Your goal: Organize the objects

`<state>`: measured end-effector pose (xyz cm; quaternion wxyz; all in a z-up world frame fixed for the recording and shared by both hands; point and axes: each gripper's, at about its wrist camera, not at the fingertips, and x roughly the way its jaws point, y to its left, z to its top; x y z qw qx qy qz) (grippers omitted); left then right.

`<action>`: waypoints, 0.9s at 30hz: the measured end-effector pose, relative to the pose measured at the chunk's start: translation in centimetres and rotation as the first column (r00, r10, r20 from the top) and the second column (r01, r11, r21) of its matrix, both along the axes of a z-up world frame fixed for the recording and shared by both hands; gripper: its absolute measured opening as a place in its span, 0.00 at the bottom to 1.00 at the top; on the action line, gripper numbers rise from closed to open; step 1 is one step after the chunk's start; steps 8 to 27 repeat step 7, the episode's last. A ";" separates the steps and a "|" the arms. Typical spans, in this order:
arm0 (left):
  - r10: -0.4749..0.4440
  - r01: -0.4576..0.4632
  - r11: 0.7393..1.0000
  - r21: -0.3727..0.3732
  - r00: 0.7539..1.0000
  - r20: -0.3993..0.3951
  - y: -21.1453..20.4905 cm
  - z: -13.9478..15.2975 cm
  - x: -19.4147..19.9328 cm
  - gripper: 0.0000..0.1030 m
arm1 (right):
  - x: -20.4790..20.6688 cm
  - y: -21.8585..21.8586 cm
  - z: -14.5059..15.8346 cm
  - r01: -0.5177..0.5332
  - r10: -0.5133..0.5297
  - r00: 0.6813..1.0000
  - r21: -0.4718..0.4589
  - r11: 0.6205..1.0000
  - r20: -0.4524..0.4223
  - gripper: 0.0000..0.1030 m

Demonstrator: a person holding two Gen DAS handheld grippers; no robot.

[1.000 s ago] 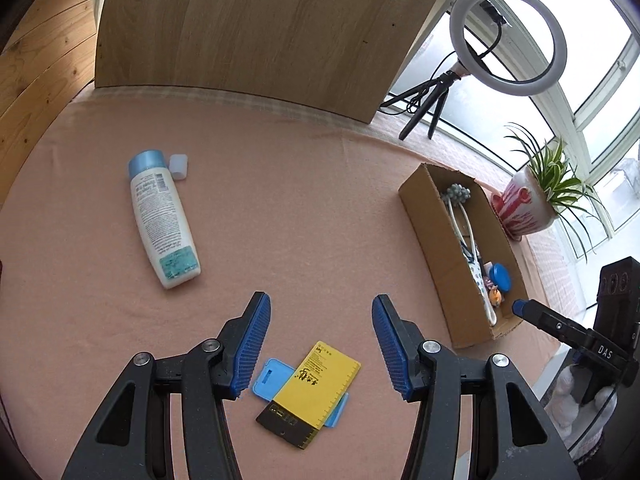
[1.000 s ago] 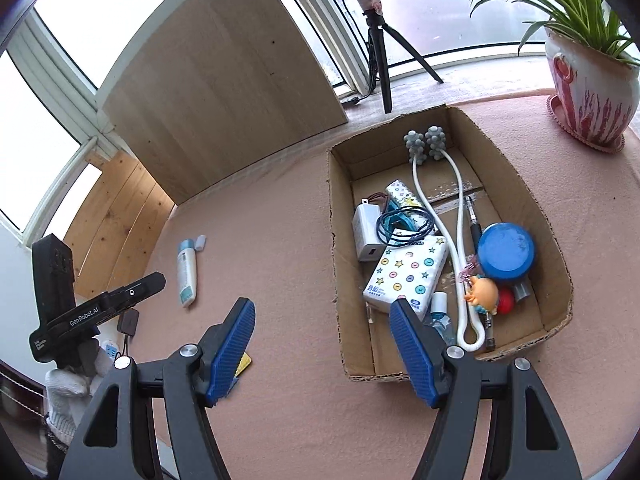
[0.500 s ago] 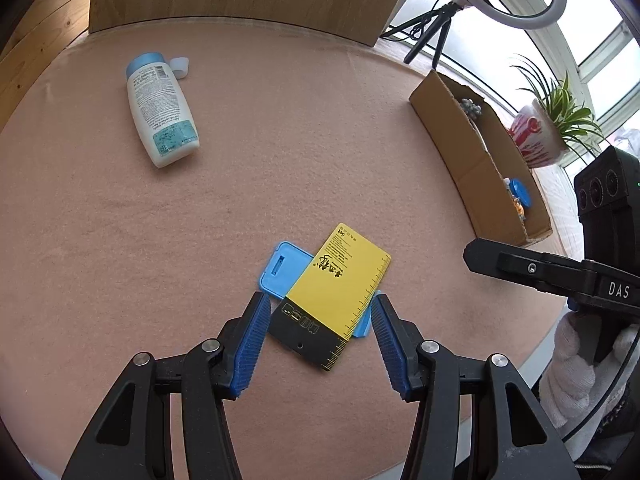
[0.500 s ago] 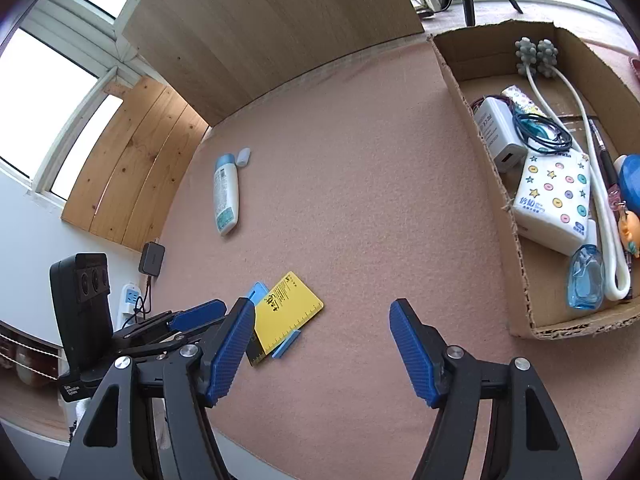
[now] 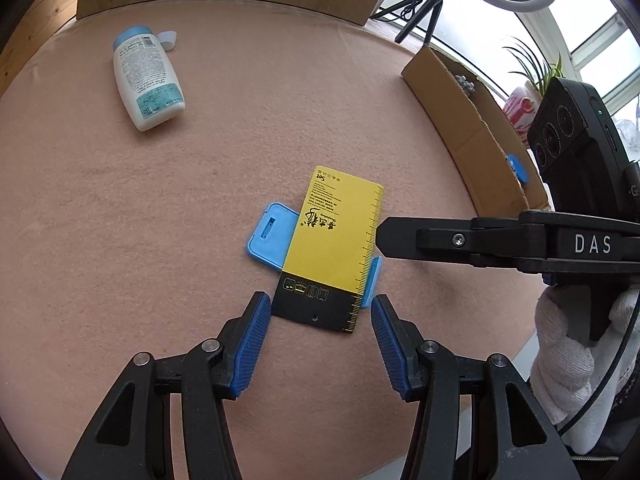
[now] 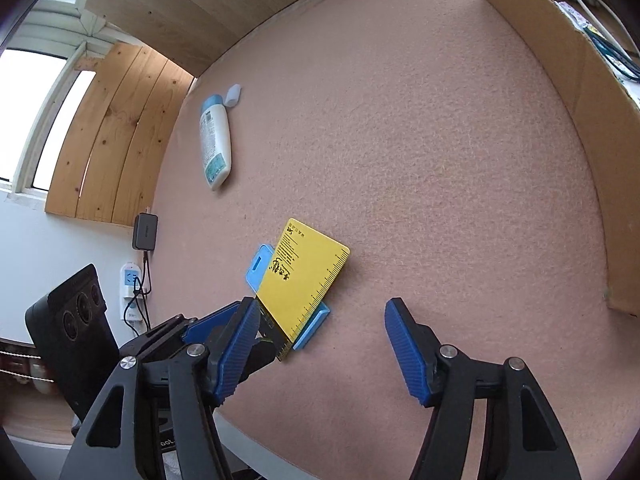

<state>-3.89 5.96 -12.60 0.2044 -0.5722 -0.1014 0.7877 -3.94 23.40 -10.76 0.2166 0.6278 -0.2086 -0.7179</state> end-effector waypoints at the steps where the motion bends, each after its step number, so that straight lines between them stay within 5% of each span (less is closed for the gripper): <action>1: 0.003 -0.003 1.000 0.009 1.000 0.000 -0.1 0.0 0.1 0.54 | -0.2 -0.3 0.0 -0.007 0.007 1.000 0.006 1.000 0.003 0.59; 27: 0.010 -0.010 0.999 0.046 1.000 -0.001 -0.1 0.1 0.3 0.54 | -1.2 -2.6 0.0 -0.057 0.058 0.998 0.060 0.997 -0.010 0.59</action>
